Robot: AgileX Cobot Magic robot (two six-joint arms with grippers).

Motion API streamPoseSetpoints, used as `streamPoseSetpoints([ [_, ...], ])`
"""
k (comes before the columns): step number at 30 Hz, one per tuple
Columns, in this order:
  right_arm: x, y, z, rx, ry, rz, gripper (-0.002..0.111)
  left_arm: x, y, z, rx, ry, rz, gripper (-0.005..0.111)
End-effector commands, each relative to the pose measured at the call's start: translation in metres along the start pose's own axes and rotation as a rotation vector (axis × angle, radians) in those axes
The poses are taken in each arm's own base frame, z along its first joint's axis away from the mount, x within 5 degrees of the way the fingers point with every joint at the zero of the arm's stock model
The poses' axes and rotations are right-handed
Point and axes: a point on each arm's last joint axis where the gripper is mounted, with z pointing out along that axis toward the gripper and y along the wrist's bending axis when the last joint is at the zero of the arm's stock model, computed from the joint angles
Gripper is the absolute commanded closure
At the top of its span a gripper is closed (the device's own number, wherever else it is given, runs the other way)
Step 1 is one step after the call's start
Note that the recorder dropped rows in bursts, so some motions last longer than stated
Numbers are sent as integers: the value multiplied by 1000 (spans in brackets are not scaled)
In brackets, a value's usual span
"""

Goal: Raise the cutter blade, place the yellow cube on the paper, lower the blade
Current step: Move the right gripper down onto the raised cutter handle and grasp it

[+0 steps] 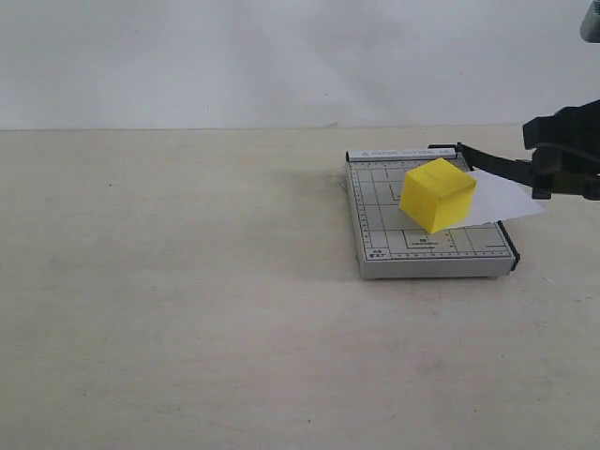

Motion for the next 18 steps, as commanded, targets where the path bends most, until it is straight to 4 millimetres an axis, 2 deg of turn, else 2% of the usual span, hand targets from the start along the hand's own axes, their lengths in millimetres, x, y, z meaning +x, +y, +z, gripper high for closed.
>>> streamPoseSetpoints([
  [1, 1, -1, -1, 1, 25, 4, 84, 1, 0, 0, 6, 2, -4, 102],
  [2, 2, -1, -1, 0, 32, 4, 91, 1, 0, 0, 6, 2, -4, 102],
  [6, 3, 0, -1, -3, 46, 4, 103, 1, 0, 0, 6, 2, -4, 102],
  [18, 8, 0, 0, -9, 90, 8, 103, 1, 0, 0, 5, 1, -4, 102],
])
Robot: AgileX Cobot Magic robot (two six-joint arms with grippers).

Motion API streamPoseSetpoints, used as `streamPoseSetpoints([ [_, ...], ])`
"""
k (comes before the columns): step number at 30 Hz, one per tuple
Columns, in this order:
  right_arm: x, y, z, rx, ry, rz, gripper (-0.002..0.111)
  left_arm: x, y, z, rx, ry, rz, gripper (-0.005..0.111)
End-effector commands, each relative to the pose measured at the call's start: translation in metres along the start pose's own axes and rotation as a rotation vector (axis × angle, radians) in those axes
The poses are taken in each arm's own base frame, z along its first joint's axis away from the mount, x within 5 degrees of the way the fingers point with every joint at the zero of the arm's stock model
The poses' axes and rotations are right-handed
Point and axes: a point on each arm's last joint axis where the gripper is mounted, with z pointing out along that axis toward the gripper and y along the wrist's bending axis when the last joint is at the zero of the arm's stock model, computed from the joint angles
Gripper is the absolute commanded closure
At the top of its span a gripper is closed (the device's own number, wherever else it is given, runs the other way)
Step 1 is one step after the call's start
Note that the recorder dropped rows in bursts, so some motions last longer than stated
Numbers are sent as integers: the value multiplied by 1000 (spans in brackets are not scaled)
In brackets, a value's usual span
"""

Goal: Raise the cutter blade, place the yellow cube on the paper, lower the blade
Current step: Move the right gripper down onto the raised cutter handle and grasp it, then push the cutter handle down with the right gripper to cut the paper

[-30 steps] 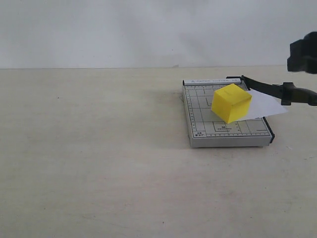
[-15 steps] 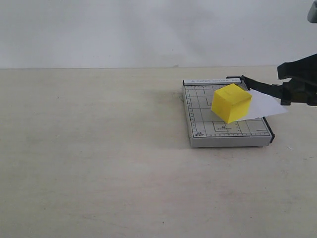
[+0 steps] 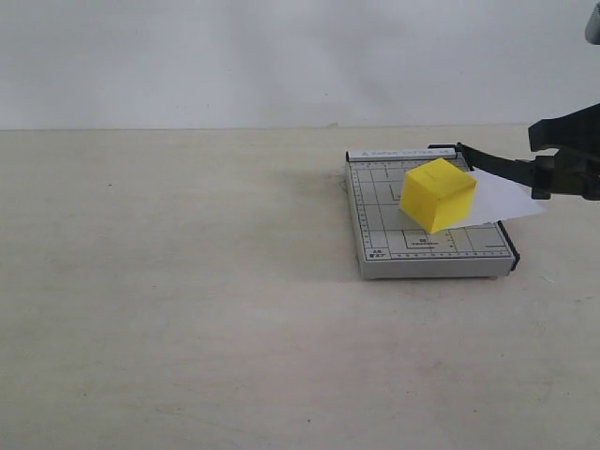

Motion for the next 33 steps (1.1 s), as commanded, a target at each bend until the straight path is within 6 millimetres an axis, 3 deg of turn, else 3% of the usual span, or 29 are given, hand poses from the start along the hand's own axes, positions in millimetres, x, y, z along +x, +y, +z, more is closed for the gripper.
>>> streamPoseSetpoints([
  [1, 9, 2, 2, -23, 76, 21, 103, 1, 0, 0, 6, 1, -6, 102],
  [5, 23, 1, 9, -17, 99, 28, 109, 1, 0, 0, 6, 1, -6, 102],
  [15, 71, -1, 27, -19, 200, 27, 109, 1, 0, 0, 6, 1, -6, 102],
  [20, 79, 1, 32, -36, 192, 36, 109, 1, 0, 0, 6, 1, -6, 102],
  [27, 89, -2, 56, -34, 280, 47, 109, 1, 0, 0, 6, 1, -6, 102],
  [33, 93, -3, 65, -35, 309, 51, 109, 1, 0, 0, 6, 1, -6, 102],
])
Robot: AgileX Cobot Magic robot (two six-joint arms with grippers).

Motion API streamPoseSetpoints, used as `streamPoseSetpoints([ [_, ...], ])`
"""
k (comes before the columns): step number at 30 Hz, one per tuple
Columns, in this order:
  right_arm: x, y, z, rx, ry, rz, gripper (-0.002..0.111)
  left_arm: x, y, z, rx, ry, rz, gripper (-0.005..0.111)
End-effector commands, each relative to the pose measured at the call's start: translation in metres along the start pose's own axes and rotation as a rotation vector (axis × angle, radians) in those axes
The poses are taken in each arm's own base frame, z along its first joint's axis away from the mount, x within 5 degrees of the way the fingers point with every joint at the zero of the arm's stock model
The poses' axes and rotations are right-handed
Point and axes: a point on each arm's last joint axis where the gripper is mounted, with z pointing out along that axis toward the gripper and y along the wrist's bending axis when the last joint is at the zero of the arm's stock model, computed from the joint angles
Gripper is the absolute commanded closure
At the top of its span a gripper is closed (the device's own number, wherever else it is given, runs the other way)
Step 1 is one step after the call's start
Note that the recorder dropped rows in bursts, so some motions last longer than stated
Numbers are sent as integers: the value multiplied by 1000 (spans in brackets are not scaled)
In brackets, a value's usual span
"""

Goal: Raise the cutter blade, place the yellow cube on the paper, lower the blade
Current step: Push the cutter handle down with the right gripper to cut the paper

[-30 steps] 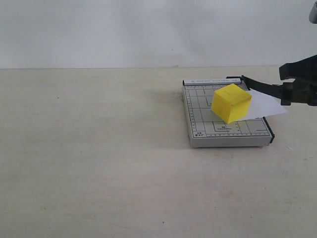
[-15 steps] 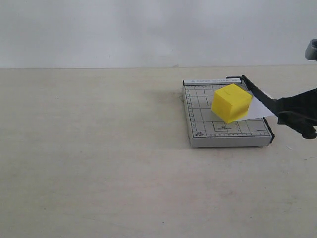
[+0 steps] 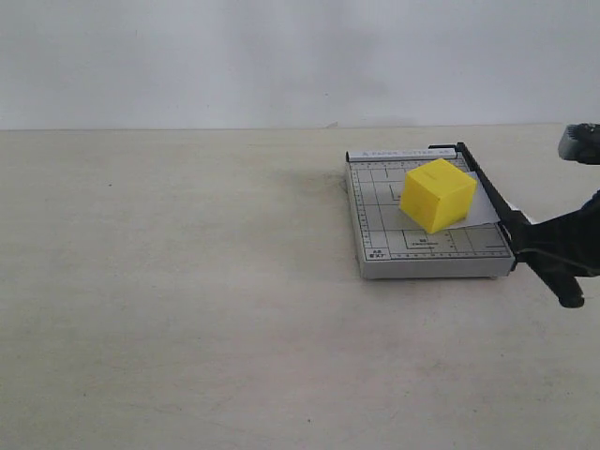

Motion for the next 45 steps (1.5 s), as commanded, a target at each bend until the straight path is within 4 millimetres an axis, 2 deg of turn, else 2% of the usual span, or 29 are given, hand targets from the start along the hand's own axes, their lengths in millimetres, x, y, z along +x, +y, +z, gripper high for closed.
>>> streamPoseSetpoints([
  [1, 21, 2, 13, -31, 168, 3, 109, 1, 0, 0, 6, 1, -6, 102],
  [6, 23, 1, 18, -32, 187, -1, 109, 1, 0, 0, 6, 3, -6, 102],
  [32, 20, 0, 18, -22, 150, -36, 109, 1, 0, 0, 6, -1, -6, 102],
  [38, 26, -1, 30, -24, 208, -30, 109, 1, 0, 0, 6, -1, -6, 102],
  [45, 27, -1, 30, -26, 213, -28, 107, 1, 0, 0, 6, -2, -6, 102],
])
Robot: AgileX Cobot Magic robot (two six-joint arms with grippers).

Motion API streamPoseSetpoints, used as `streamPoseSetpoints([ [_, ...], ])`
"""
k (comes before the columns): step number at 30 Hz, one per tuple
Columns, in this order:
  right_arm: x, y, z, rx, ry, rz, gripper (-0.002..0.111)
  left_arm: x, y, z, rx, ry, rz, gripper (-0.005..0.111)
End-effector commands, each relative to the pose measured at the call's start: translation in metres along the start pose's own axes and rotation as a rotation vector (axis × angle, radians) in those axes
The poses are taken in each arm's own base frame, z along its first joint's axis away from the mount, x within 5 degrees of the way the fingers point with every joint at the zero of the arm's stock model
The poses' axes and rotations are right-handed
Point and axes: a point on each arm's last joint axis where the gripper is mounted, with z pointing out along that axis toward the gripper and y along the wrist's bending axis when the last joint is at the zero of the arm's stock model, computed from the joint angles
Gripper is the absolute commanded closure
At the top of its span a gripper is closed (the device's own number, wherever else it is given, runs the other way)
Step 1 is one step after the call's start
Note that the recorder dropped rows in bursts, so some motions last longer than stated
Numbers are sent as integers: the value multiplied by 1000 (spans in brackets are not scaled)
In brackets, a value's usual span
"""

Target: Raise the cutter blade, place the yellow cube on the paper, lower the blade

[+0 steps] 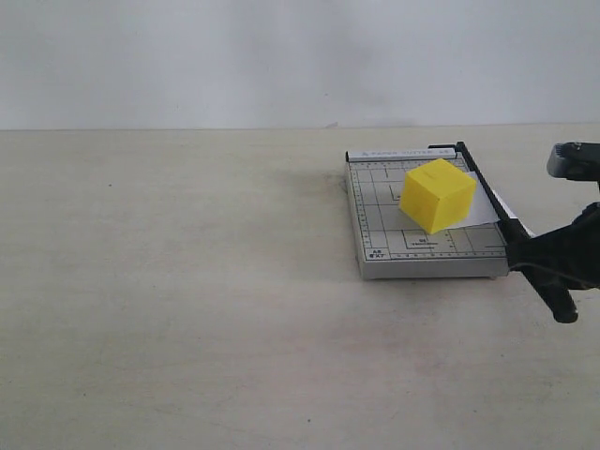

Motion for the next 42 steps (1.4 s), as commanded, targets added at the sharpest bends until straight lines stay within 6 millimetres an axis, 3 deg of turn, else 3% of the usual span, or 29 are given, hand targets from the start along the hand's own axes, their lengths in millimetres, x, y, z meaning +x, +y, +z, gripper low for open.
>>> streamPoseSetpoints([
  [1, 18, 1, 12, -26, 147, -13, 104, 1, 0, 0, 6, -2, -6, 102],
  [7, 18, 1, 12, -27, 145, -9, 62, 1, 0, 0, 6, -2, -6, 102],
  [9, 17, 1, 12, -26, 142, -6, 56, 1, 0, 0, 6, -2, -6, 102],
  [15, 10, 3, -4, -23, 76, -22, 52, 1, 0, 0, 6, -2, -6, 102],
  [21, -7, 10, -61, -33, 4, -48, 52, 1, 0, 0, 6, -2, -6, 102],
  [26, -11, 16, -120, -29, -109, -45, 55, 1, 0, 0, 6, -2, -6, 102],
  [28, -8, 18, -139, -33, -185, -4, 71, 1, 0, 0, 6, -2, -6, 102],
  [31, -1, 21, -169, -36, -342, -19, 108, 1, 0, 0, 6, -2, -6, 102],
  [32, 3, 22, -180, -41, -428, -13, 107, 1, 0, 0, 5, -1, -3, 102],
  [36, 46, 28, -223, -53, -875, -90, 109, 0, 0, -2, 6, -21, -2, 102],
  [38, 75, 28, -232, -35, -1066, -155, 109, -1, 0, -4, 6, -50, -2, 102],
  [42, 120, 20, -221, 22, -1268, -173, 109, -5, 0, -10, 8, -115, -2, 102],
])
